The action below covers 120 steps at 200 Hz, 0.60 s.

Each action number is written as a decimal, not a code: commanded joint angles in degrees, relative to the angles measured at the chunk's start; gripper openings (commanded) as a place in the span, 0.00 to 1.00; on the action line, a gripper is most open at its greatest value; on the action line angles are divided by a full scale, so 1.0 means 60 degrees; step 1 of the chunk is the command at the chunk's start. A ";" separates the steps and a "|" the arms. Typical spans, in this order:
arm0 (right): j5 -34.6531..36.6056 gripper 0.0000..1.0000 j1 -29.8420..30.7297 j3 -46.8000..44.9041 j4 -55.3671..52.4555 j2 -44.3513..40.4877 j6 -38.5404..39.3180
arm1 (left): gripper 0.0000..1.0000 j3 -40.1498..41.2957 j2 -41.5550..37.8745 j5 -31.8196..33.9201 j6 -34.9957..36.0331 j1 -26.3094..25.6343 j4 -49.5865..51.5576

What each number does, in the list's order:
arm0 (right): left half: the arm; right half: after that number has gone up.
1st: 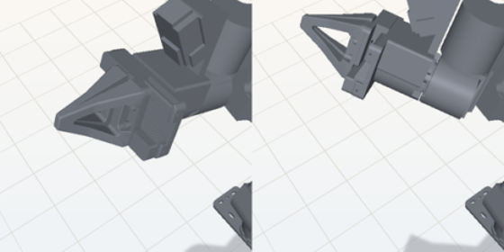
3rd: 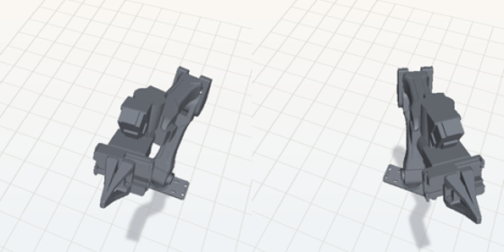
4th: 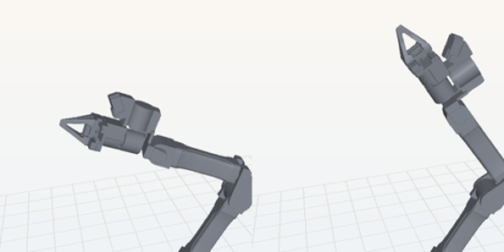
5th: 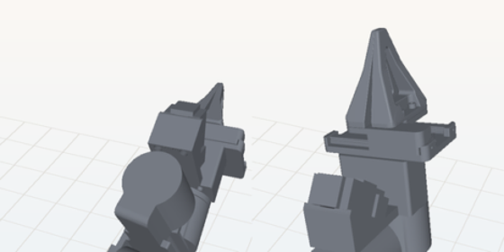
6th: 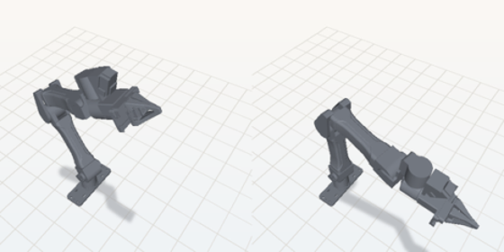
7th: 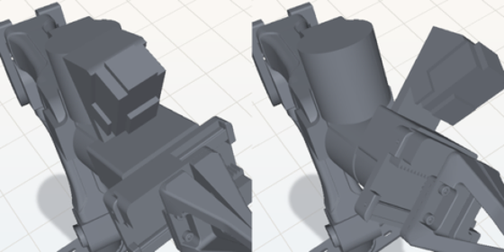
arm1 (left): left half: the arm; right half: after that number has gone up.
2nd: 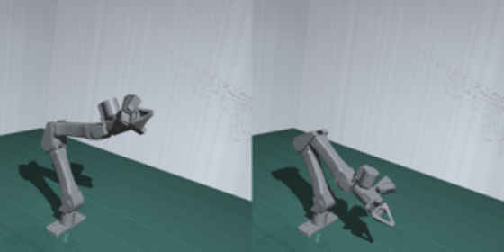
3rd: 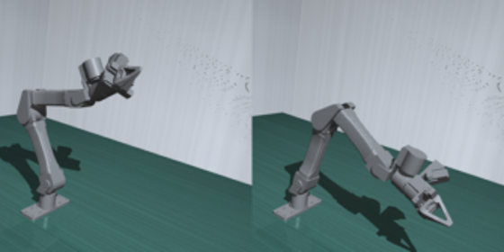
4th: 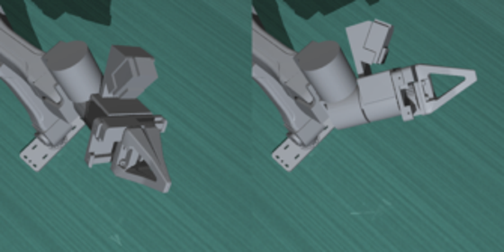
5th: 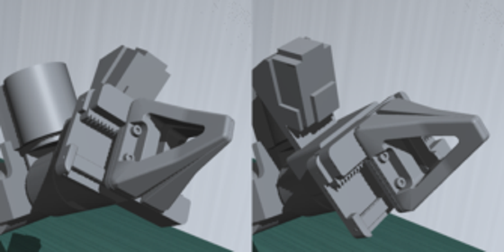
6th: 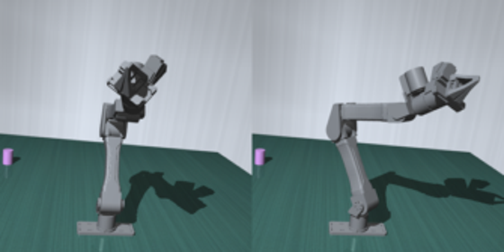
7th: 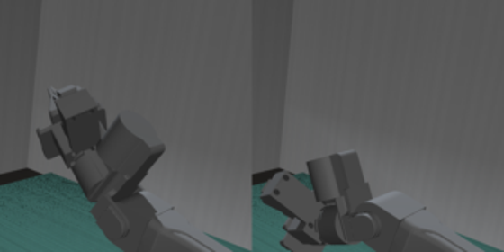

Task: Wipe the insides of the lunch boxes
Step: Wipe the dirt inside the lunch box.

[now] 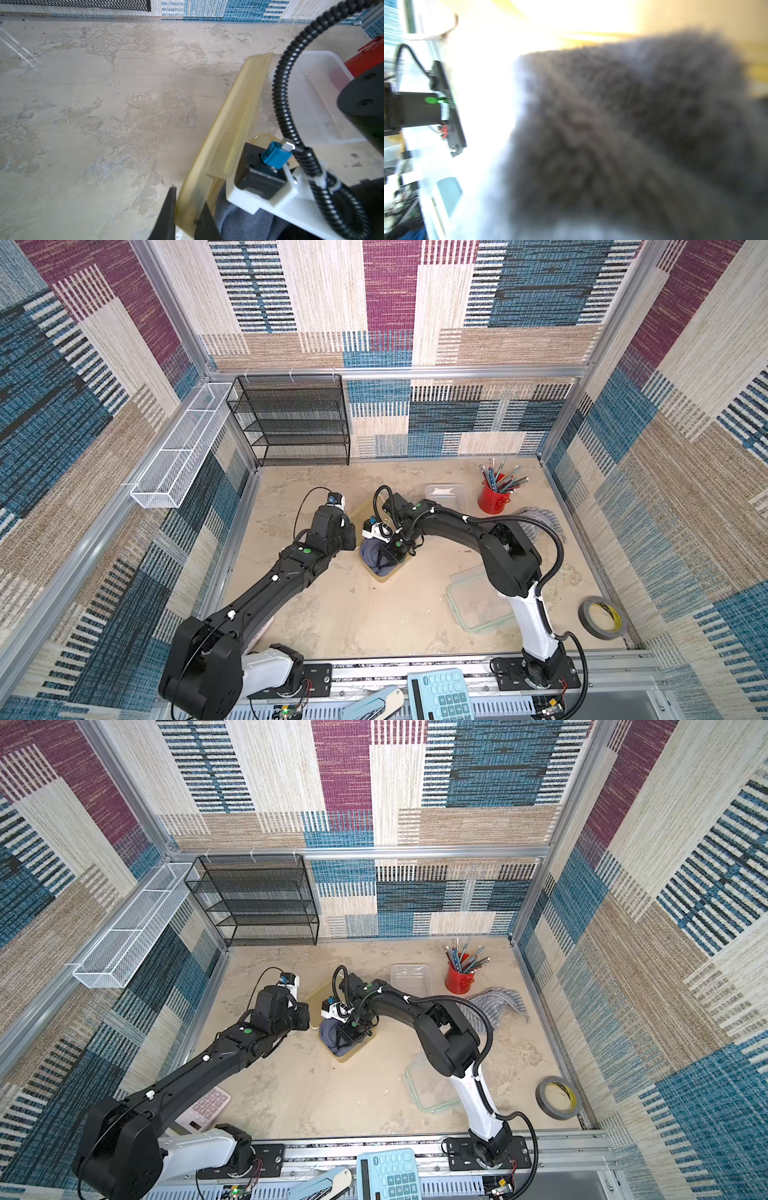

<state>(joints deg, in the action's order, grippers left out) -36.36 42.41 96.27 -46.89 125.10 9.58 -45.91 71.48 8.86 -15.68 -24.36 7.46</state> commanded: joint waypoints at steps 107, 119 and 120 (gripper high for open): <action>0.4312 0.17 -0.0258 -0.0442 -0.0057 -0.0039 -0.0792 | 0.00 0.0270 -0.0561 0.0654 0.0292 0.0013 -0.0269; 0.4923 0.17 -0.0348 -0.0432 -0.0116 -0.0096 -0.0799 | 0.00 0.0293 -0.0561 0.0661 0.0335 0.0004 -0.0235; 0.4972 0.17 -0.0354 -0.0423 -0.0127 -0.0095 -0.0795 | 0.00 0.0295 -0.0569 0.0676 0.0346 0.0003 -0.0234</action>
<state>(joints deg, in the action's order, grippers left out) -24.51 41.50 94.32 -43.31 124.55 5.26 -44.31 68.58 10.11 -15.03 -24.49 7.77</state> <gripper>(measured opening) 0.168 0.163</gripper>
